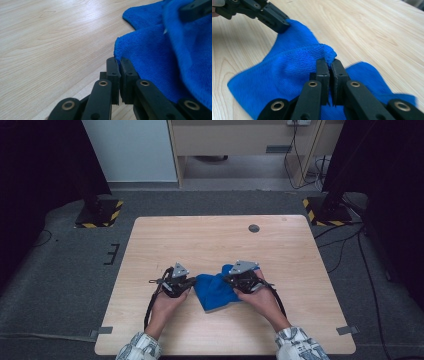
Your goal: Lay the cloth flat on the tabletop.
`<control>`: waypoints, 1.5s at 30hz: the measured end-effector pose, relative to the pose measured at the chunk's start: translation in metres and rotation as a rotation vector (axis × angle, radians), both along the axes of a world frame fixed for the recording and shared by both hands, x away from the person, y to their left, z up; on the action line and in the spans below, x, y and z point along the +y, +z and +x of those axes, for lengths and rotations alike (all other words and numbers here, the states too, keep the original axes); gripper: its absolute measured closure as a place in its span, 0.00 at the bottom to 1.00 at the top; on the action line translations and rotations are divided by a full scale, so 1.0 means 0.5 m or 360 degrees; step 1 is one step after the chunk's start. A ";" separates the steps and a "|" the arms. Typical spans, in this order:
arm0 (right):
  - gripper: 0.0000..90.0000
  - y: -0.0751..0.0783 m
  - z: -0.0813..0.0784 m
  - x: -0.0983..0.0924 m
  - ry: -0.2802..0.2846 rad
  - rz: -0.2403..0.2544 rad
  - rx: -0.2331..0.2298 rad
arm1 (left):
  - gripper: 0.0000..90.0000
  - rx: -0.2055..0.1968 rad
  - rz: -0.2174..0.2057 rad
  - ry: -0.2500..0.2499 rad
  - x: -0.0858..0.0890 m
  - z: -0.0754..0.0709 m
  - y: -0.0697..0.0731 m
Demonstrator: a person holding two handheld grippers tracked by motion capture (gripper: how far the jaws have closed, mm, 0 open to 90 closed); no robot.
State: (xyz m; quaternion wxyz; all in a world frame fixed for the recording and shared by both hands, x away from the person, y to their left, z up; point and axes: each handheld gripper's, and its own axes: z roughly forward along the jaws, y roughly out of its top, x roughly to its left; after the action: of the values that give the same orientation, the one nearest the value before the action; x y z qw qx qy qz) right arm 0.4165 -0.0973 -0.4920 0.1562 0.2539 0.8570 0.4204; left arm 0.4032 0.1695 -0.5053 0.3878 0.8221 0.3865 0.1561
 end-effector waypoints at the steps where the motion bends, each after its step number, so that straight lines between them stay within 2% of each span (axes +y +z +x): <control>1: 0.97 0.001 -0.003 -0.009 -0.0013 0.0006 -0.0007 | 0.96 0.0004 0.0005 0.0006 0.001 0.001 -0.001; 8: 0.97 -0.002 -0.021 -0.080 -0.0148 0.0103 -0.0024 | 0.95 0.0011 0.0007 0.0018 0.002 0.002 -0.002; 18: 0.97 0.002 -0.021 -0.176 -0.0326 0.0156 -0.0044 | 0.96 0.0021 0.0008 0.0026 0.006 0.005 -0.005; 25: 0.97 -0.006 -0.022 -0.214 -0.0393 0.0153 -0.0021 | 0.96 0.0025 0.0007 0.0035 0.008 0.006 -0.006; 28: 0.97 -0.007 -0.023 -0.222 -0.0417 0.0162 -0.0009 | 0.96 0.0032 0.0002 0.0040 0.008 0.007 -0.006; 33: 0.97 -0.010 -0.028 -0.231 -0.0432 0.0126 -0.0004 | 0.95 0.0054 0.0000 0.0028 0.006 0.007 -0.009; 37: 0.97 -0.010 -0.030 -0.236 -0.0438 0.0114 -0.0011 | 0.86 0.0027 -0.0023 0.0044 0.007 0.007 -0.008; 43: 0.97 -0.001 -0.033 -0.250 -0.0467 0.0147 -0.0033 | 0.68 -0.0047 -0.0136 0.0095 0.017 0.007 0.002; 45: 0.97 0.000 -0.033 -0.255 -0.0487 0.0155 -0.0038 | 0.66 -0.0059 -0.0161 0.0095 0.020 0.007 0.004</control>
State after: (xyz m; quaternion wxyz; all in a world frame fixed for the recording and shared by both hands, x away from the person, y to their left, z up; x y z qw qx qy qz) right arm 0.3999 -0.2248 -0.4919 0.2159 0.3837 0.7850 0.4358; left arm 0.4068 0.1795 -0.5031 0.4310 0.7866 0.4109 0.1630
